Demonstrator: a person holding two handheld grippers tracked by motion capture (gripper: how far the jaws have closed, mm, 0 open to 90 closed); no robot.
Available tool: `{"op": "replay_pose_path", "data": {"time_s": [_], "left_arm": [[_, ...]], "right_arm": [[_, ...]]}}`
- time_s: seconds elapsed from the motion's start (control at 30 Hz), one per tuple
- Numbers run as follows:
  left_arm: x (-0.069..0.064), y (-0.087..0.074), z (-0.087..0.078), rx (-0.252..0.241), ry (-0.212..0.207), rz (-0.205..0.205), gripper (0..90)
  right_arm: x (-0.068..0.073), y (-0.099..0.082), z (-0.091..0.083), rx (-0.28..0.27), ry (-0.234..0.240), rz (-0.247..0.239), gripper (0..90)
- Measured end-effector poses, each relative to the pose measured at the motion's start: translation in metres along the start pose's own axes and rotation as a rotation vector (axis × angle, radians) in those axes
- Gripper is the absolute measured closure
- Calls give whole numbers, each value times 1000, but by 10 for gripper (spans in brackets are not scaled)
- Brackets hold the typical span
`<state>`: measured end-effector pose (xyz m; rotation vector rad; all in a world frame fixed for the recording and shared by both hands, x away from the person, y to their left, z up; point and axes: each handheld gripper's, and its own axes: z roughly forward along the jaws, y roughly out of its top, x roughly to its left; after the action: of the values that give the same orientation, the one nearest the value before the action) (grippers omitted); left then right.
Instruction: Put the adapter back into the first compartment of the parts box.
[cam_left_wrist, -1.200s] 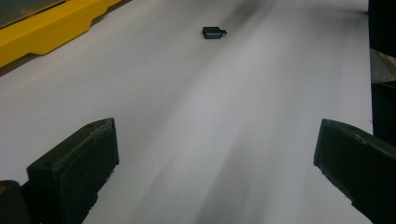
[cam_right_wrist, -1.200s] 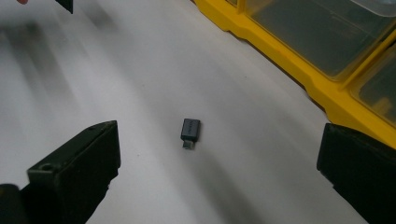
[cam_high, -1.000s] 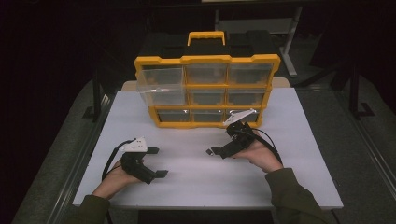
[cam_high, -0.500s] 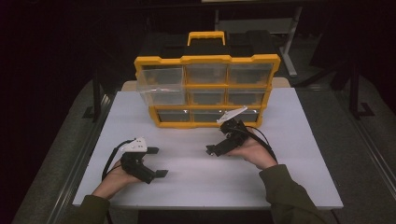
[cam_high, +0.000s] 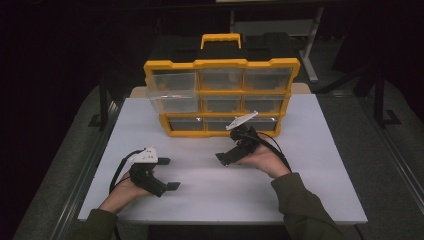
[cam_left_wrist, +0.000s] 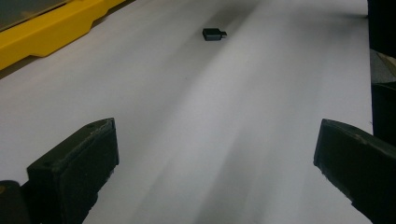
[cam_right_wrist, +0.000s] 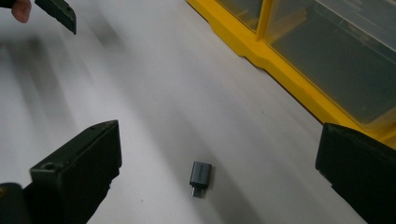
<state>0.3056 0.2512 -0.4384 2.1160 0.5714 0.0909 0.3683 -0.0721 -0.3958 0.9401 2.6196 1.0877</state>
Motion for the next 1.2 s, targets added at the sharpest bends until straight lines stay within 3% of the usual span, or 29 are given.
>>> {"op": "replay_pose_path", "data": {"time_s": [0.67, 1.07, 1.2], "left_arm": [[1, 0, -2, -5, 1, 0, 0], [1, 0, -2, -7, -1, 0, 0], [0, 0, -2, -7, 0, 1, 0]], "right_arm": [[2, 5, 21, 31, 25, 6, 91], [2, 2, 21, 43, 32, 8, 214], [1, 0, 23, 52, 27, 14, 295]]}}
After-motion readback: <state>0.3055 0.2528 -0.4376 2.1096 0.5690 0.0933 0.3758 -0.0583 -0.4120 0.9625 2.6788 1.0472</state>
